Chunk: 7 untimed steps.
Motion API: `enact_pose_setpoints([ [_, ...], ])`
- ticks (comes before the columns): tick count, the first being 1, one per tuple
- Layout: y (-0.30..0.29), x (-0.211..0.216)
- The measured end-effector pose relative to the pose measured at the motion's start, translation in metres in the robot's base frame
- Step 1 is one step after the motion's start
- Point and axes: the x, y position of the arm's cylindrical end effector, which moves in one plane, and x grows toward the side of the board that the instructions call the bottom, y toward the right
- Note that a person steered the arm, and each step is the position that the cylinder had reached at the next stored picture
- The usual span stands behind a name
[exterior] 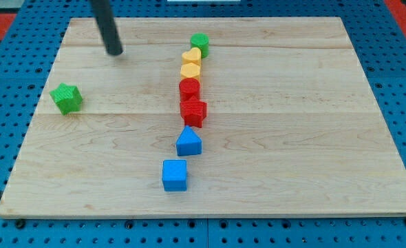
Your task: Push the green circle into the green star
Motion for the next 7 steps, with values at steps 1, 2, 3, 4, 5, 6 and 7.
enact_pose_setpoints([
  [1,0.121,-0.033],
  [2,0.177,0.001],
  [3,0.098,0.040],
  [4,0.008,0.043],
  [5,0.006,0.002],
  [6,-0.028,0.052],
  [7,-0.058,0.122],
])
